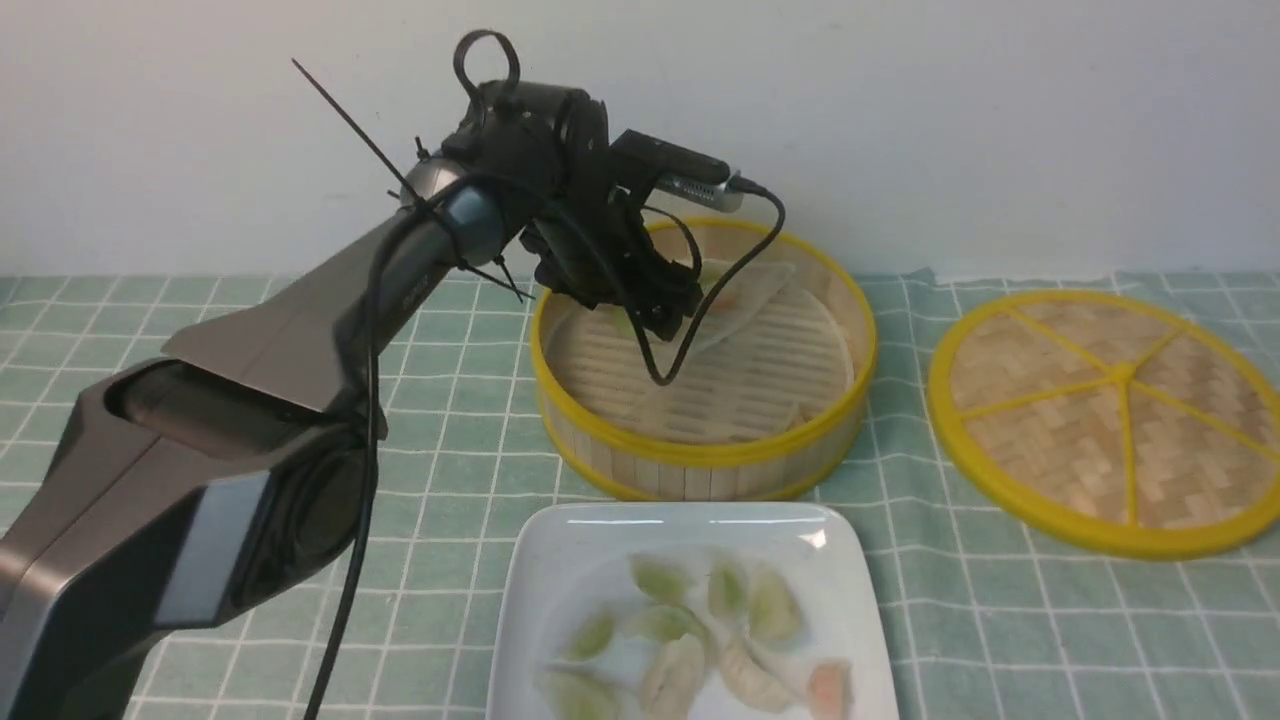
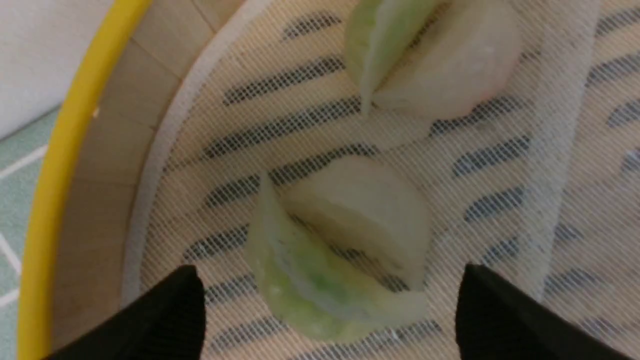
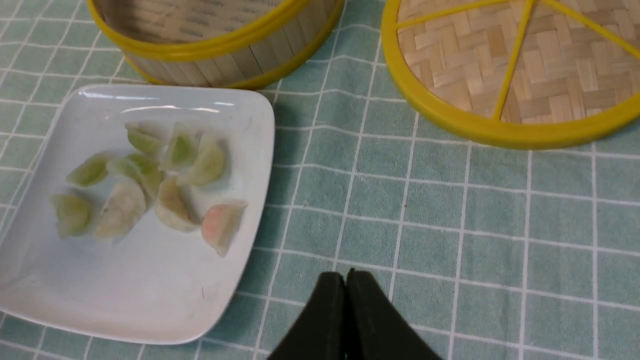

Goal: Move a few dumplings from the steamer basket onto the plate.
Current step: Use the left arm to grab a dumpling from the steamer

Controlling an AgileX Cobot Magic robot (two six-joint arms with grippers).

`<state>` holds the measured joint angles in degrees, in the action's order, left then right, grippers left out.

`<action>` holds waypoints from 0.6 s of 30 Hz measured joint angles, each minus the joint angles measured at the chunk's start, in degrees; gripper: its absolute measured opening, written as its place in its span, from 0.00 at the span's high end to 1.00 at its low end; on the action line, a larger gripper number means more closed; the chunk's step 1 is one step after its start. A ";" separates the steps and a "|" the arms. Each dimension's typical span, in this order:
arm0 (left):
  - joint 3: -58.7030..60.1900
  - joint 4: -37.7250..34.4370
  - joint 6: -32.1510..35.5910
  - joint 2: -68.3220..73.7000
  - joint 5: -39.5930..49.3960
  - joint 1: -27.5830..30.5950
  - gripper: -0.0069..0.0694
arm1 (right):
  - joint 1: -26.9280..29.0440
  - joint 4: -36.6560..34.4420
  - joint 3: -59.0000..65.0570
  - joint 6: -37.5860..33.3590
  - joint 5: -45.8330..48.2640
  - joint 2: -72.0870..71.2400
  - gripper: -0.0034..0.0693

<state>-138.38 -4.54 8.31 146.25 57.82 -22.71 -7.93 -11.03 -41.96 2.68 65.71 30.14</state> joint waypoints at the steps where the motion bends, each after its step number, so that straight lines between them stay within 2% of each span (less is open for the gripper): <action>1: -0.04 0.12 0.00 0.50 -0.98 0.00 0.09 | 0.00 0.00 0.00 0.00 0.26 0.00 0.97; 4: -0.06 0.25 0.00 1.53 -1.55 0.00 0.14 | 0.00 0.00 -0.06 0.00 0.40 0.00 0.97; 6: -0.25 0.19 0.00 1.72 -1.60 0.00 0.23 | 0.00 0.00 -0.06 0.00 0.60 0.00 0.97; 7: -0.31 0.19 0.00 1.72 -1.50 0.00 0.31 | 0.00 0.00 -0.06 0.00 0.67 0.00 0.97; 8: -0.31 0.14 0.00 1.72 -1.50 0.00 0.32 | 0.00 0.00 -0.06 0.00 0.67 0.00 0.97; 9: -0.53 0.14 0.05 1.72 -1.37 -0.12 0.40 | 0.00 0.00 -0.06 0.00 0.81 0.00 0.97; 16: -0.41 3.97 0.05 -1.76 5.96 -0.75 0.41 | 0.00 -0.18 -0.06 0.00 1.18 0.00 0.97; 17: -0.41 4.54 0.05 -3.91 8.08 -0.75 0.45 | 0.00 -0.18 -0.06 0.00 1.18 0.00 0.97; 18: -0.41 4.54 0.05 -5.50 9.56 -0.75 0.55 | 0.00 -0.24 -0.06 0.00 1.18 0.00 0.97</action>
<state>-138.79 0.00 8.36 140.74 67.38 -23.46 -7.93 -11.27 -42.03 2.68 66.89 30.14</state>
